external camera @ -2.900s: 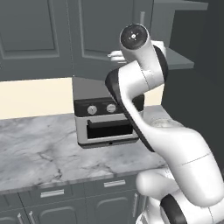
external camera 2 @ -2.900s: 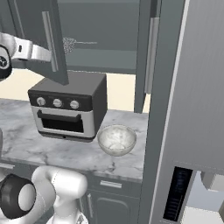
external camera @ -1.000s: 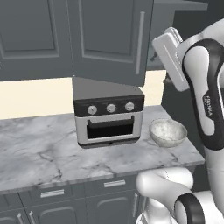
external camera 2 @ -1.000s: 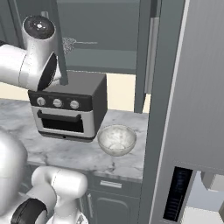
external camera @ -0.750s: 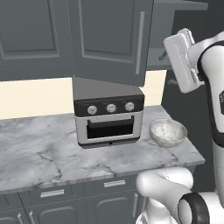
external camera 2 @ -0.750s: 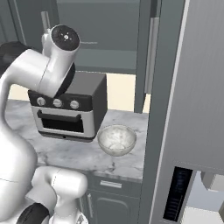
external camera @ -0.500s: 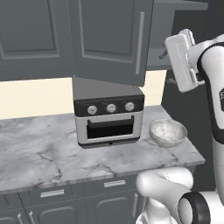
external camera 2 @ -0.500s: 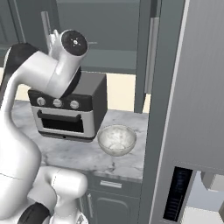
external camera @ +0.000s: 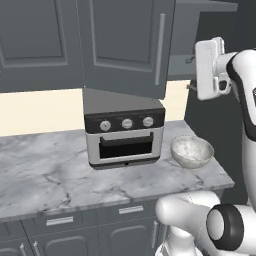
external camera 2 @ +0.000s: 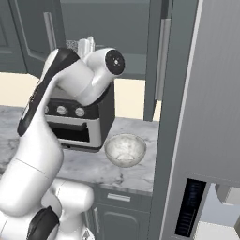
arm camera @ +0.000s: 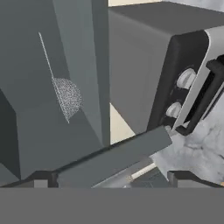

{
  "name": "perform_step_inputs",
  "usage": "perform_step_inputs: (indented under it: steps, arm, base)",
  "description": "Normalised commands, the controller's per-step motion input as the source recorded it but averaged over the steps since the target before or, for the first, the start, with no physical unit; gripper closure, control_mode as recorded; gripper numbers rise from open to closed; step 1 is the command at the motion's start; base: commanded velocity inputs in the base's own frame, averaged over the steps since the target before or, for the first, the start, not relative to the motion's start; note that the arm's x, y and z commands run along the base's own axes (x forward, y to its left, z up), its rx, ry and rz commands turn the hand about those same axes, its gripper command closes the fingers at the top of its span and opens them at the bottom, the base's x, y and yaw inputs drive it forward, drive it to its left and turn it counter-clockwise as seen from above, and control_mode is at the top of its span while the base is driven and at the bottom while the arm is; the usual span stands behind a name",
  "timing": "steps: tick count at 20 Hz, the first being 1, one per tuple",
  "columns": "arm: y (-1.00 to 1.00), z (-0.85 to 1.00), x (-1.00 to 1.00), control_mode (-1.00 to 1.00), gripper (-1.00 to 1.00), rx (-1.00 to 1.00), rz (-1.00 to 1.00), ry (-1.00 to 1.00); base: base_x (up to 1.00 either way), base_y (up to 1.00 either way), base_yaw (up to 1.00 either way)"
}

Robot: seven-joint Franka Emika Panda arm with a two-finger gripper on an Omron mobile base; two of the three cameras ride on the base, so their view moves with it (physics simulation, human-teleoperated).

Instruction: Open the cabinet and setup a tea strainer by placing it in the bowl upright.

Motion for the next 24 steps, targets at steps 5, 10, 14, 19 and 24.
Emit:
perform_step_inputs:
  steps: [5,10,14,19,24]
  arm:
    - [0.07,0.0,0.37,-1.0,-1.0,0.0,0.11,0.0]
    - [0.02,0.0,0.49,-1.0,-1.0,0.0,0.15,0.0]
    - [0.03,-0.01,0.45,-1.0,-1.0,0.0,0.16,0.0]
    - [0.23,0.0,0.25,-1.0,-1.0,0.0,0.13,0.0]
    - [0.28,0.0,0.13,-1.0,-1.0,0.0,0.11,0.0]
  base:
    - [0.0,0.0,0.0]
    - [0.0,0.0,0.0]
    - [0.0,0.0,0.0]
    - [0.0,0.0,0.0]
    - [0.0,0.0,0.0]
